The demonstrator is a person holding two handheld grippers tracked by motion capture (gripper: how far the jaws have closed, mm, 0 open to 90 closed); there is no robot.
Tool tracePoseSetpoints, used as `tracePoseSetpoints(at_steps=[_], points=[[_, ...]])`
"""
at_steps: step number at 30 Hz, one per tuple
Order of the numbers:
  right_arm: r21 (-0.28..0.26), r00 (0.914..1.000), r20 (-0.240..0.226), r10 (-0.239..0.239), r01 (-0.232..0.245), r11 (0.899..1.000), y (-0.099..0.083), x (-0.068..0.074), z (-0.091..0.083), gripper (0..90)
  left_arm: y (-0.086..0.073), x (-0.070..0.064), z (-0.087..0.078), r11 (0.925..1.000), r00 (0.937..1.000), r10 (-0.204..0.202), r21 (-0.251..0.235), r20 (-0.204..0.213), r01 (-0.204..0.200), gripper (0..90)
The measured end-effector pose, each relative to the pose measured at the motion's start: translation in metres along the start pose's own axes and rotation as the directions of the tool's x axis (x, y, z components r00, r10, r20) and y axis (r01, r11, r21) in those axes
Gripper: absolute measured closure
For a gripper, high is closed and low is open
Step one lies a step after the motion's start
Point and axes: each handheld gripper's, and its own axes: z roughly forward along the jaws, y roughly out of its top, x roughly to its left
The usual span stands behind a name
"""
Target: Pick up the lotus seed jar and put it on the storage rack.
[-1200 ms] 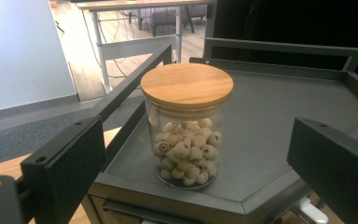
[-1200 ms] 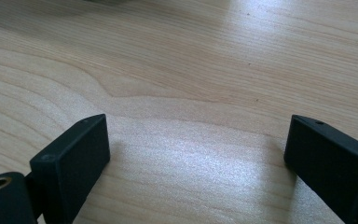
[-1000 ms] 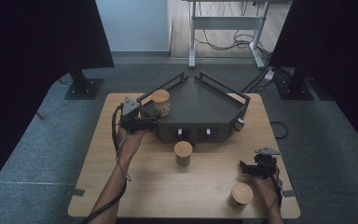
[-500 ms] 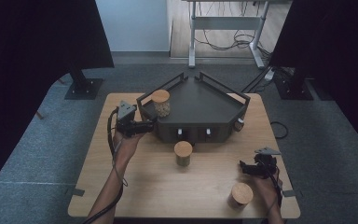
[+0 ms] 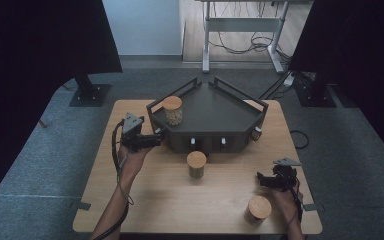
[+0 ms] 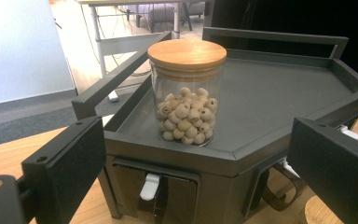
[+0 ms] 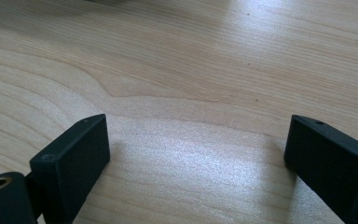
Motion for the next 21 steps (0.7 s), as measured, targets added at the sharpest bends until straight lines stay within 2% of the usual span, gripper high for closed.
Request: tracePoseSetpoints(at_steps=[17, 21], points=[[0.000, 1.0000, 0.000, -0.002, 0.002, 1.000, 0.000, 0.000, 0.000, 6.0, -0.007, -0.002, -0.012, 0.9999, 0.9999, 0.014, 0.009, -0.004, -0.014, 4.3], [0.000, 1.0000, 0.000, -0.002, 0.002, 1.000, 0.000, 0.000, 0.000, 6.0, -0.011, -0.002, -0.014, 0.9998, 1.0000, 0.000, 0.018, 0.007, 0.000, 4.3]])
